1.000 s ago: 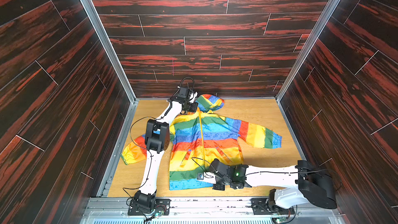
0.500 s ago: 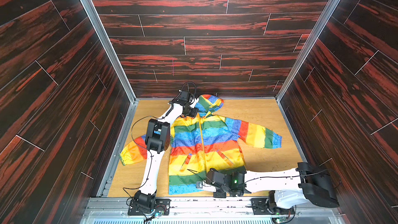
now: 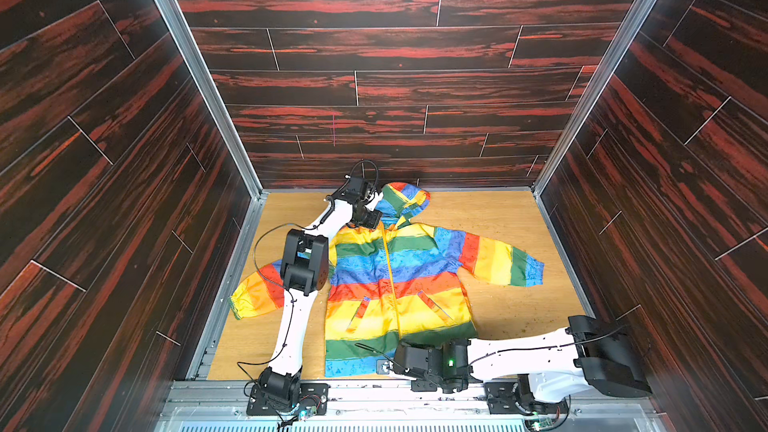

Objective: Unzip the jacket
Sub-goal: Unzip the zipper on the jacket.

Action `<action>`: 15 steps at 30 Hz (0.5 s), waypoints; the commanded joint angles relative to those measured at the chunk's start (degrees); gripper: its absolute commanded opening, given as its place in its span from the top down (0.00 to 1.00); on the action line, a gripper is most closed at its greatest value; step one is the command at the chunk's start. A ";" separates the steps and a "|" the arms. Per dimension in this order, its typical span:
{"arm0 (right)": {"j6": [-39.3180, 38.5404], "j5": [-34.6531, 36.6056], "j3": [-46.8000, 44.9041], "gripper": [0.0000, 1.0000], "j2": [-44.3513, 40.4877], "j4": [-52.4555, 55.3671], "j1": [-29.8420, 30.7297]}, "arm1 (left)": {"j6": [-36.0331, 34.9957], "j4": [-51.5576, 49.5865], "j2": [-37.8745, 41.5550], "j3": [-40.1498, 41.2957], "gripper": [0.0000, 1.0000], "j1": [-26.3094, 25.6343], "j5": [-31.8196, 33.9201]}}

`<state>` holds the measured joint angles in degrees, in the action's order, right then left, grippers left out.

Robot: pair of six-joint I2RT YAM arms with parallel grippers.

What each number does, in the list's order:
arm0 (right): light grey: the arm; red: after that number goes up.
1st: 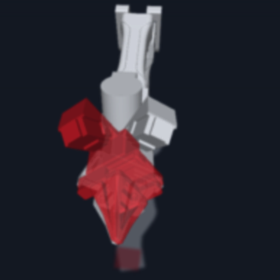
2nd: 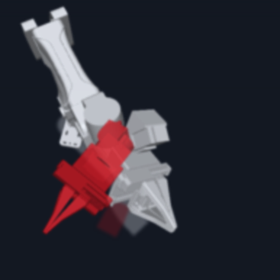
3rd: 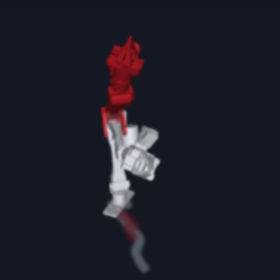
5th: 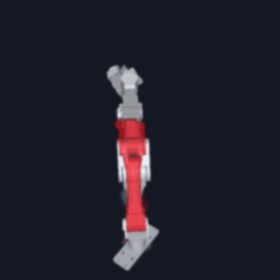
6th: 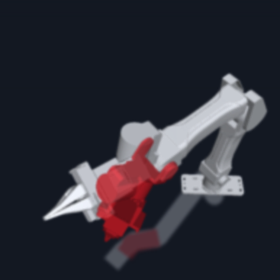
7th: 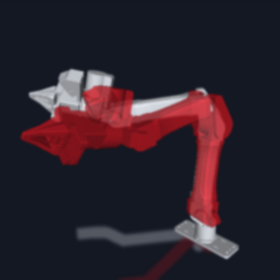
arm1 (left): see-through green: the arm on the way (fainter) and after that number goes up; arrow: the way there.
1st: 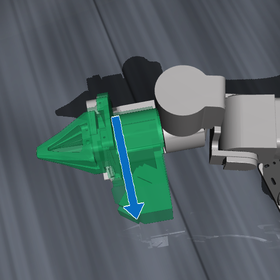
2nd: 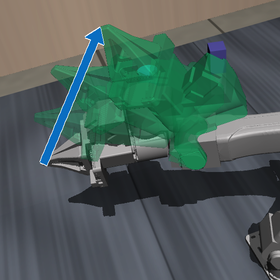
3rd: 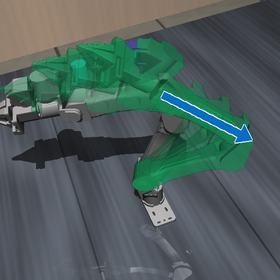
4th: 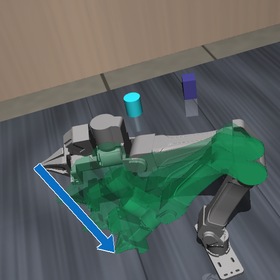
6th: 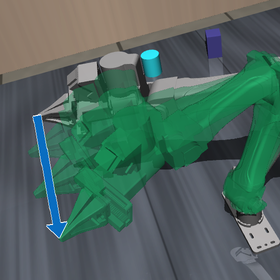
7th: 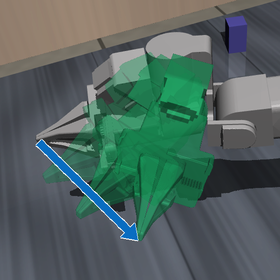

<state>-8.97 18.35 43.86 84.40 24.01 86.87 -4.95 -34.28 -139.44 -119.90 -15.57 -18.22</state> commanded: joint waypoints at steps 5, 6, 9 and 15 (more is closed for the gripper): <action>5.12 2.35 1.52 0.67 0.91 5.66 0.52 | -1.42 9.55 11.08 7.46 0.69 2.69 6.88; 6.10 2.50 2.09 0.59 0.48 5.87 0.17 | -1.38 11.51 13.81 10.55 0.66 2.71 7.75; 8.39 3.38 2.57 0.51 -1.27 5.68 0.05 | -0.43 18.10 22.41 20.45 0.44 2.69 12.29; 15.85 3.83 4.06 0.42 -7.19 7.29 -5.39 | 5.06 21.64 38.64 34.48 0.01 2.71 20.22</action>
<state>0.93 21.58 45.50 81.01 28.88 84.93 -3.18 -15.99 -107.59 -88.79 -12.62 -3.25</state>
